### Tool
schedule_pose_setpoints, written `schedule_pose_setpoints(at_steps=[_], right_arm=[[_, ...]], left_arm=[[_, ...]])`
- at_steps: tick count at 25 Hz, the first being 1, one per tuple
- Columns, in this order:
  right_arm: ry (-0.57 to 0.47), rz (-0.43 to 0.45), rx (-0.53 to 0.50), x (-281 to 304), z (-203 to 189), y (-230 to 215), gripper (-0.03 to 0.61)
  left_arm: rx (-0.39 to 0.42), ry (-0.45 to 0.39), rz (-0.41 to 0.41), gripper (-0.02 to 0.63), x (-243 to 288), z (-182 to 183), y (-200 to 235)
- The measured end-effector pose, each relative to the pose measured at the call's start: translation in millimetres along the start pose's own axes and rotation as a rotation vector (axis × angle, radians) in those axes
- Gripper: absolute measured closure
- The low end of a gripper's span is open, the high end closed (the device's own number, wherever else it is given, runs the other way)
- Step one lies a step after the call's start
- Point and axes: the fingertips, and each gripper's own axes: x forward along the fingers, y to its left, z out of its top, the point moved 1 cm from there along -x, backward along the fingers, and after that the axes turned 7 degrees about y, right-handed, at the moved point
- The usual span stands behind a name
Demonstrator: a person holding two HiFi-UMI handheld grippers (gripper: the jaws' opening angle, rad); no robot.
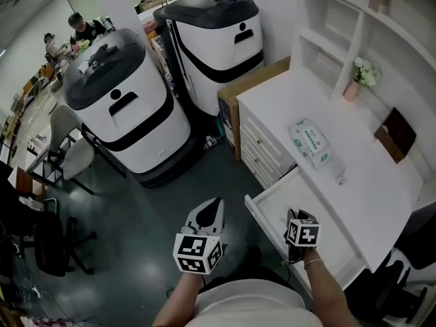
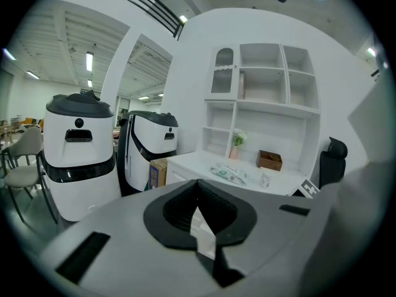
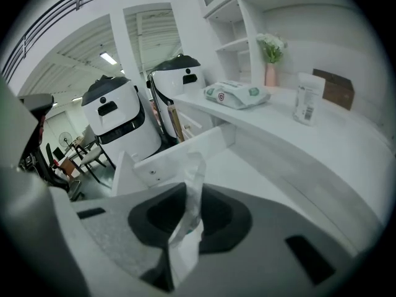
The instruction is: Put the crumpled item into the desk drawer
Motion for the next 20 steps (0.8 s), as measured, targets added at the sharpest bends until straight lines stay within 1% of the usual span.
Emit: schedule_pose_setpoints(at_steps=[7, 11, 20], right_arm=[[0.092, -0.027, -0.001, 17.0, -20.9, -9.5, 0.526], [0.139, -0.051, -0.02, 23.6, -29.4, -16.3, 0.526], [0.22, -0.042, -0.062, 34.2, -42.9, -18.2, 0.526]], left_arm=[[-0.007, 0.015, -0.001, 0.62, 6.2, -2.6, 1.9], [-0.009, 0.021, -0.003, 0.62, 8.9, -3.9, 0.4], [-0.018, 0.031, 0.003, 0.62, 9.7, -9.2, 2.9]])
